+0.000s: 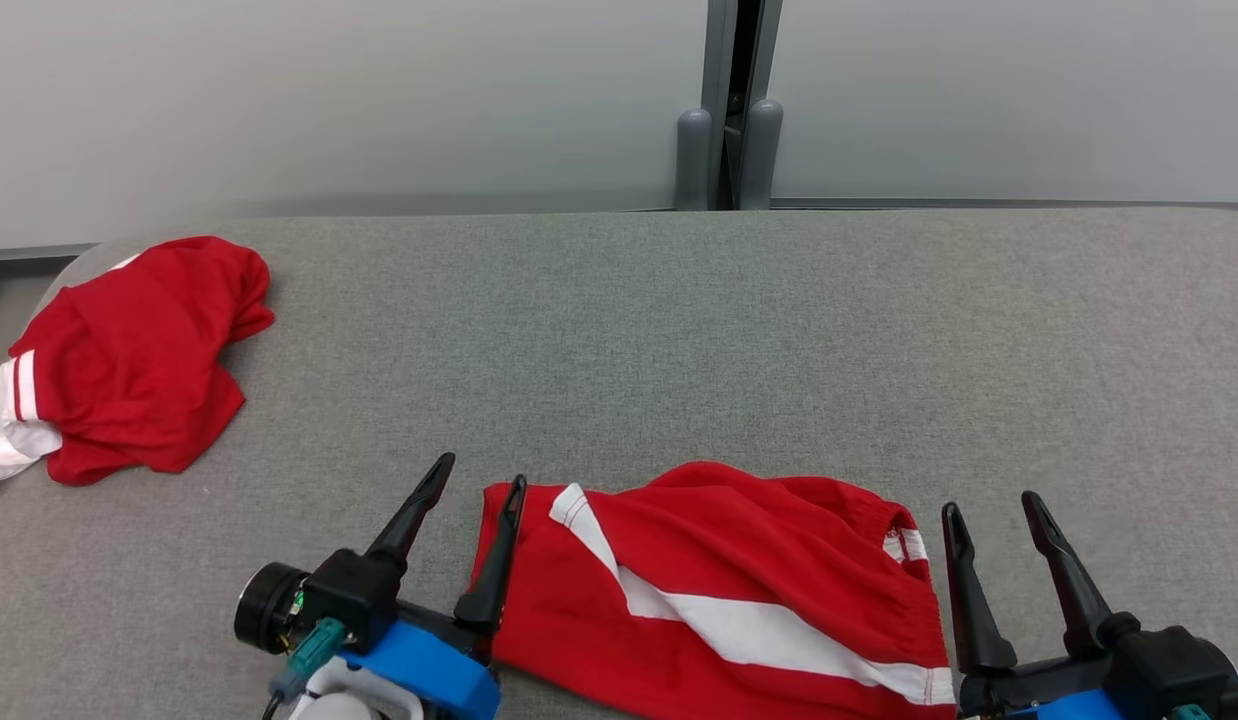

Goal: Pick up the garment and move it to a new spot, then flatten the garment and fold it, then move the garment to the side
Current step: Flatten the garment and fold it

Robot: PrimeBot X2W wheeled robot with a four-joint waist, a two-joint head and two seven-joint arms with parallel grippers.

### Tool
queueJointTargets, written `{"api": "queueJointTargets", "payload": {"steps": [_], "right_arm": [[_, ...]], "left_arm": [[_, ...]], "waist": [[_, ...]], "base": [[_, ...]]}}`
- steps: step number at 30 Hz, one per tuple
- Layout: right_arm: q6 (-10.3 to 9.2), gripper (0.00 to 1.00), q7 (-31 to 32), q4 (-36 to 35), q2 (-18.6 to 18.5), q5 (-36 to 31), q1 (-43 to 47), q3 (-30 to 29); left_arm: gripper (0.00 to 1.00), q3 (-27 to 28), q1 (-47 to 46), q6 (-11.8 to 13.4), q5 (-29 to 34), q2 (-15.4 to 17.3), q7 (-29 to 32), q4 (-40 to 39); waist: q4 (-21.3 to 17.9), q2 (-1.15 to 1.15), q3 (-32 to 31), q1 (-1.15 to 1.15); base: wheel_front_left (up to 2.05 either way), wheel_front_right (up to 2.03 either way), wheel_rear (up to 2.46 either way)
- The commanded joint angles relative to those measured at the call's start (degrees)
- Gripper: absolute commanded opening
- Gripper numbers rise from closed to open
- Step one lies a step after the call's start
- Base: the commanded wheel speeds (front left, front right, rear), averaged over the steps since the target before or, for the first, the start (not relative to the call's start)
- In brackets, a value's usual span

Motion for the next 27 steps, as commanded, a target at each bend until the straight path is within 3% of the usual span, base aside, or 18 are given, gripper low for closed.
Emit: {"api": "queueJointTargets", "payload": {"steps": [1, 11, 23, 24, 25, 27], "right_arm": [[-0.02, 1.0, -0.28, 0.29, 0.26, -0.21, -0.5, 0.16], [-0.02, 1.0, -0.28, 1.65, 0.31, -0.14, -1.55, 0.1], [-0.02, 1.0, -0.28, 1.86, 0.47, -0.26, -2.39, -0.35], [-0.02, 1.0, -0.28, 1.81, 0.47, -0.29, -2.38, -0.41], [-0.02, 1.0, -0.28, 1.75, 0.48, -0.31, -2.37, -0.49], [-0.02, 1.0, -0.28, 1.58, 0.52, -0.38, -2.45, -0.55]], "left_arm": [[1.0, -0.52, -1.11, -0.19, -0.55, 0.58, 0.6, 0.97], [1.0, -14.21, -8.75, -0.29, -11.53, 7.52, 8.3, 11.19], [1.0, -25.14, -11.33, -0.31, -23.11, 13.02, 14.24, 12.41], [0.44, -25.7, -11.71, -0.32, -23.37, 13.41, 14.02, 12.22], [0.0, -25.96, -12.18, -0.32, -23.22, 13.77, 13.49, 12.09], [0.0, -26.33, -12.85, -0.32, -23.11, 13.98, 12.23, 12.15]], "waist": [[-0.19, 0.0, 0.2, 0.0], [-2.59, 0.0, 1.98, 0.0], [-3.61, 0.0, 3.42, 0.0], [-3.64, 0.0, 3.47, 0.0], [-3.67, 0.0, 3.51, 0.0], [-3.72, 0.0, 3.56, 0.0]], "base": [[0.0, 0.0, 0.0], [0.0, 0.0, 0.0], [0.0, 0.0, 0.0], [0.0, 0.0, 0.0], [0.0, 0.0, 0.0], [0.0, 0.0, 0.0]]}}
